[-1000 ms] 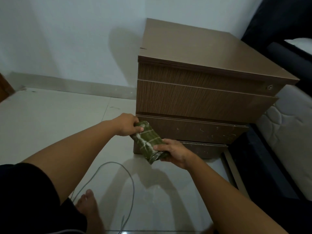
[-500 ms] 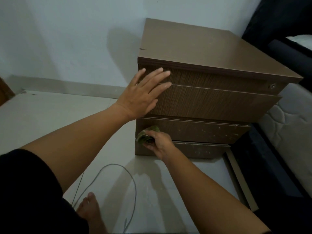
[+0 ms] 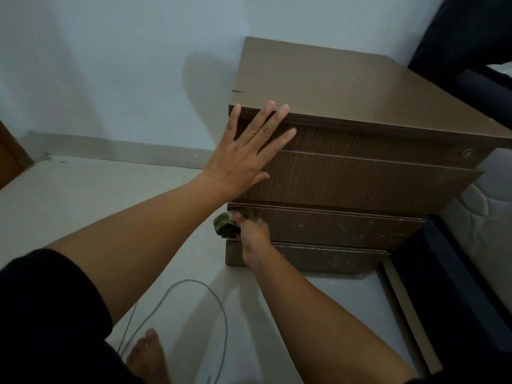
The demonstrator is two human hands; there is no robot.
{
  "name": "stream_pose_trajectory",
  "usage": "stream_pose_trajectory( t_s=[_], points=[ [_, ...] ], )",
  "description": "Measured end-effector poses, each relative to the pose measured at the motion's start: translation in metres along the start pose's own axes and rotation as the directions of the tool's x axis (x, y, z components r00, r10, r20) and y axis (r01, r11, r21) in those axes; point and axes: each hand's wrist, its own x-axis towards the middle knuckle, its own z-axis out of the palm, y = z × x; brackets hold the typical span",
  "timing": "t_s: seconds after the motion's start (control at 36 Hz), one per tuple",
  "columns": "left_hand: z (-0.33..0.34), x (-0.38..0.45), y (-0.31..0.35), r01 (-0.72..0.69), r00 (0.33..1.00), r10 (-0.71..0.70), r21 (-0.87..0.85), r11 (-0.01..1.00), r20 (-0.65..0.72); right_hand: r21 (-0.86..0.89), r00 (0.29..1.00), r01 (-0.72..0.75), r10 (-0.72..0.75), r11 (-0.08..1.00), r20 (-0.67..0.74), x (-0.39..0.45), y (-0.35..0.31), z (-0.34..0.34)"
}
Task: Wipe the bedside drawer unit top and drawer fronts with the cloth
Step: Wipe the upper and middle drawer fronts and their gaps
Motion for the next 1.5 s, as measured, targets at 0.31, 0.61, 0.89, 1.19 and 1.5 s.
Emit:
stream_pose_trajectory(
  t_s=[0.31, 0.61, 0.89, 1.19, 1.5],
  points=[
    [-0.001, 0.004, 0.000, -0.116, 0.993, 0.116, 0.050, 0.992, -0.008, 0.028, 0.996, 0.065, -0.064, 0.997, -0.065, 0.008, -0.004, -0.013],
    [-0.001, 0.021, 0.022, -0.253, 0.967, 0.254, 0.024, 0.967, -0.026, -0.032, 0.977, 0.100, -0.105, 0.994, -0.185, 0.011, -0.022, -0.057],
    [0.003, 0.033, 0.035, -0.275, 0.960, 0.280, -0.116, 0.954, 0.029, -0.097, 0.958, 0.121, -0.142, 0.988, -0.248, 0.016, -0.034, -0.101],
    [0.000, 0.046, 0.052, -0.287, 0.951, 0.301, -0.168, 0.943, 0.066, -0.119, 0.935, 0.104, -0.137, 0.988, -0.328, 0.032, -0.044, -0.148],
    [0.004, 0.060, 0.073, -0.304, 0.946, 0.319, -0.200, 0.931, 0.048, -0.145, 0.887, 0.102, -0.156, 0.984, -0.434, 0.044, -0.068, -0.220]
  ],
)
